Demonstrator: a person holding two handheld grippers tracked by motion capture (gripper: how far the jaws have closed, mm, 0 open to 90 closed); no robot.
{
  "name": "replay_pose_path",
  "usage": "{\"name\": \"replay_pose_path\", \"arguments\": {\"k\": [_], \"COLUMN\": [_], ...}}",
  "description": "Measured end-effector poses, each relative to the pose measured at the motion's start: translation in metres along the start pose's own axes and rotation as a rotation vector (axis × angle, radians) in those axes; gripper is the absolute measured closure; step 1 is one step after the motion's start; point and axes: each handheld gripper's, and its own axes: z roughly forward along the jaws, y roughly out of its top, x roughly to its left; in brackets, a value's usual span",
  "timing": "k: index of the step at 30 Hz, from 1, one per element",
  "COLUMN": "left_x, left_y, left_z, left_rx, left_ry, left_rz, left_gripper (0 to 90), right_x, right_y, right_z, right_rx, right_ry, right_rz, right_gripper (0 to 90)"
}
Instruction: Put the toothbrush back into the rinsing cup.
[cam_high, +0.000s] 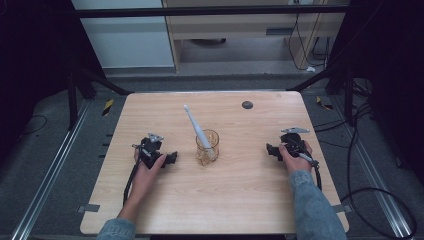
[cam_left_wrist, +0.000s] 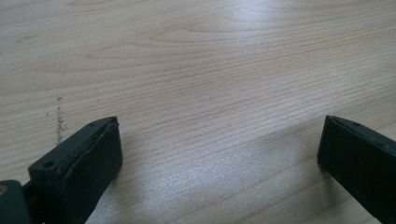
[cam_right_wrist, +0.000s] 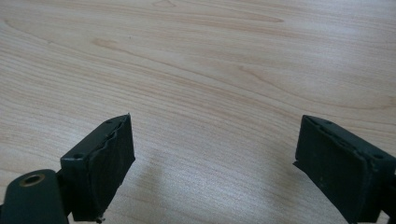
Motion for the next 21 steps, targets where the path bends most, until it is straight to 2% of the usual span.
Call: {"name": "replay_pose_path", "arguments": {"k": [4,8,11,16,17,18,21], "left_x": [0.000,0.000,0.000,0.000,0.000,0.000,0.000], "left_y": [0.000,0.000,0.000,0.000,0.000,0.000,0.000], "left_z": [0.000,0.000,0.000,0.000,0.000,0.000,0.000], "left_rx": [0.000,0.000,0.000,0.000,0.000,0.000,0.001], "left_ry": [0.000,0.000,0.000,0.000,0.000,-0.001,0.000], "left_rz": [0.000,0.000,0.000,0.000,0.001,0.002,0.003], "left_gripper": [0.0,0.0,0.0,0.0,0.0,0.0,0.0], "right_x": [0.001,0.001,0.003,0.004,0.004,0.005,0.005], "right_y": [-0.001,-0.004,-0.005,-0.004,-0.003,-0.003,-0.003], "right_z": [0.003,0.009,0.012,0.014,0.016,0.016,0.016], "right_rx": [-0.011,0.001,0.000,0.010,0.027,0.025,0.026], "right_ry": [-0.018,-0.036,-0.063,-0.073,-0.100,-0.122,-0.142], "right_rz": [0.004,0.026,0.006,0.007,0.042,0.070,0.085], "right_gripper": [10.8,11.3,10.2,4.6,0.3,0.2,0.2]}}
